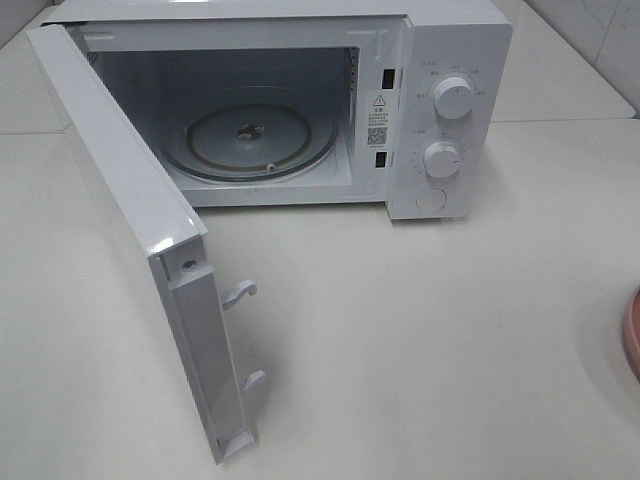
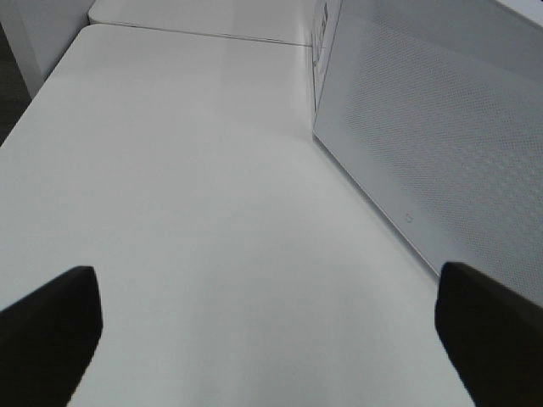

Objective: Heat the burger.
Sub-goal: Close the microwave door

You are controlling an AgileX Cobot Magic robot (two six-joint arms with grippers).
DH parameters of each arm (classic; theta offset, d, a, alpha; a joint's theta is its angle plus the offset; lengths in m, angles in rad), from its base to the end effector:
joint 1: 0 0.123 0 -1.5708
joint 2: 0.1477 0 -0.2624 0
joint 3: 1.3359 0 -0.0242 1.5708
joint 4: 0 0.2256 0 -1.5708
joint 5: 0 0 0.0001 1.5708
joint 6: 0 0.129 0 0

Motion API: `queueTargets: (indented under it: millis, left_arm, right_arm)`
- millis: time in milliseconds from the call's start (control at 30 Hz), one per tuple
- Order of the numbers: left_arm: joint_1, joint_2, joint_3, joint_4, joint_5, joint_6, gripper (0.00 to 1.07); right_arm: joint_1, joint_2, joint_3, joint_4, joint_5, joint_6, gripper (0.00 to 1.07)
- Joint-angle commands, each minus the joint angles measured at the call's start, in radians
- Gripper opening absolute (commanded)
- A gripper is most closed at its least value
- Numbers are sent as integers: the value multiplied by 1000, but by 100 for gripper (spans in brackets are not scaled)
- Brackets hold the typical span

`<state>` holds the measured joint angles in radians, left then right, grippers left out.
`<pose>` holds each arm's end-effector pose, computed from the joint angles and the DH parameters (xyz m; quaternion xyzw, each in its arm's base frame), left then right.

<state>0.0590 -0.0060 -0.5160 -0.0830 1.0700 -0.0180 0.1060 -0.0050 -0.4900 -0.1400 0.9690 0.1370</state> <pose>0.0272 -0.0078 0.2519 -0.0304 0.8486 -0.0306 0.5272 0.0356 -0.0111 0.2567 0.0121 0.8277 -0.0020 0.5610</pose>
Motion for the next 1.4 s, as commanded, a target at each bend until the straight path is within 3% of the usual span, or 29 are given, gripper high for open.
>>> queueTargets:
  millis: [33, 1400]
  left_arm:
    - [6, -5, 2, 1, -1, -6, 100]
    - [6, -4, 0, -10, -5, -6, 100]
  right_arm:
    - [-3, -28, -2, -1, -4, -9, 74]
    - [-3, -28, -2, -1, -4, -9, 74]
